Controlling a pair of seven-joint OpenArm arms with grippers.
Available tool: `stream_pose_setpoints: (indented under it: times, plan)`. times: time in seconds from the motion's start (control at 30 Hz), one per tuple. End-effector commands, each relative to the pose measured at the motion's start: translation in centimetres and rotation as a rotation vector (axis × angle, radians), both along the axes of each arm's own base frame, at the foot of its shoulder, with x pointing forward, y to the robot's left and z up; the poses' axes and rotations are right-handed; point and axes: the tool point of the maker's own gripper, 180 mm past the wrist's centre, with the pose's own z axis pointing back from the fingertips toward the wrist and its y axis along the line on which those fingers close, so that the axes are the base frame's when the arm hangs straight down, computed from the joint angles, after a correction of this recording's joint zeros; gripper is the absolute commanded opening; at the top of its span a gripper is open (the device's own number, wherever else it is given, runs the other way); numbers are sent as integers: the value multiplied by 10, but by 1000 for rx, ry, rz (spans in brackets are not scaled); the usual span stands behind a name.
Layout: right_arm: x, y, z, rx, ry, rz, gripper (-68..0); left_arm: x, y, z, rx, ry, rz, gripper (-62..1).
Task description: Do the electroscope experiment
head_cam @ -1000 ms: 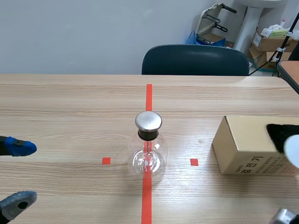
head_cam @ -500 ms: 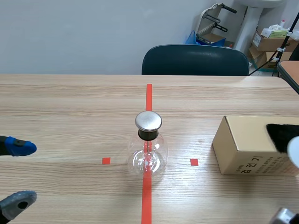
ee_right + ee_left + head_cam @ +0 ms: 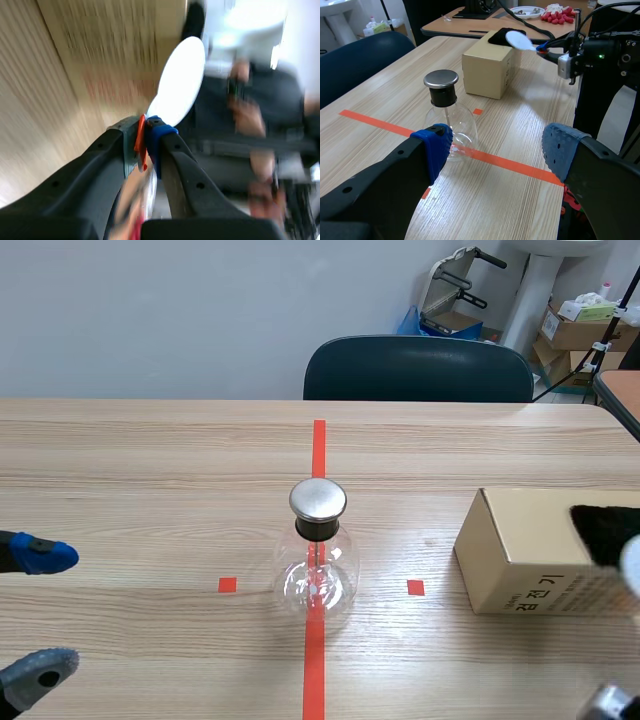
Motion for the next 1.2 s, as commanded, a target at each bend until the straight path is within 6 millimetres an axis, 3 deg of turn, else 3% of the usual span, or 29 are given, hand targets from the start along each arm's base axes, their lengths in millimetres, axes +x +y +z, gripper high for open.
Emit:
stream_pose_setpoints:
  times: [0.0,0.07,0.2,0.27,0.33,0.43,0.5,0.57,0.73,0.8,0.93,1.0,1.07,1.17]
  plan:
    - [-2,-11,10,-43,-41,-41,-667,2,0,9,-29,-19,6,-202]
    - [-1,-8,10,-44,-39,-17,-667,2,0,9,-29,-19,6,-202]
    - [5,36,8,-13,-34,223,-667,2,0,9,-30,-20,6,-202]
    - [5,46,7,-4,-31,282,-667,2,0,9,-30,-20,6,-202]
    - [4,38,7,-9,-32,237,-667,2,0,9,-30,-20,6,-202]
    - [2,6,9,-32,-37,61,-667,2,0,9,-30,-20,6,-202]
    - [0,-4,10,-41,-39,4,-667,2,0,9,-30,-20,6,-202]
    - [2,2,9,-43,-34,42,-667,2,0,9,-30,-20,6,-202]
    - [5,48,6,-9,-25,293,-667,2,0,9,-30,-20,5,-202]
    - [4,45,6,-10,-26,274,-667,2,0,9,-30,-20,5,-202]
    - [1,5,9,-30,-39,52,-667,2,0,9,-30,-20,5,-202]
    - [0,-1,10,-35,-40,16,-667,2,0,9,-30,-20,5,-202]
    - [3,7,10,-33,-39,67,-667,2,0,9,-30,-20,5,-202]
    - [6,37,8,-10,-37,233,-667,2,0,9,-30,-20,5,-202]
